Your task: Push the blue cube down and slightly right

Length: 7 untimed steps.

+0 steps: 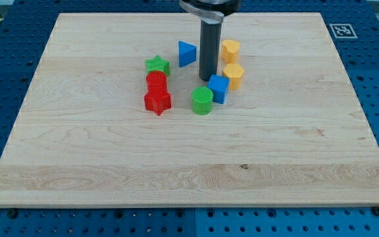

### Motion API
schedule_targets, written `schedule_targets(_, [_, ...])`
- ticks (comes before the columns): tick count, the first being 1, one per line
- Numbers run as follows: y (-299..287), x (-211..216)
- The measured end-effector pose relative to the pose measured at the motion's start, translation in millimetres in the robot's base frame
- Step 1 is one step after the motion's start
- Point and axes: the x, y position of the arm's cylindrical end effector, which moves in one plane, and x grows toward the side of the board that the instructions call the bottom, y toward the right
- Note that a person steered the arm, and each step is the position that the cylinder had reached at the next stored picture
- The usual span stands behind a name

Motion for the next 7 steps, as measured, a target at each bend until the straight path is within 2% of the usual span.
schedule_targets(2, [-1, 9])
schedule_targets(5, [-1, 56])
schedule_targets(7, [22, 76])
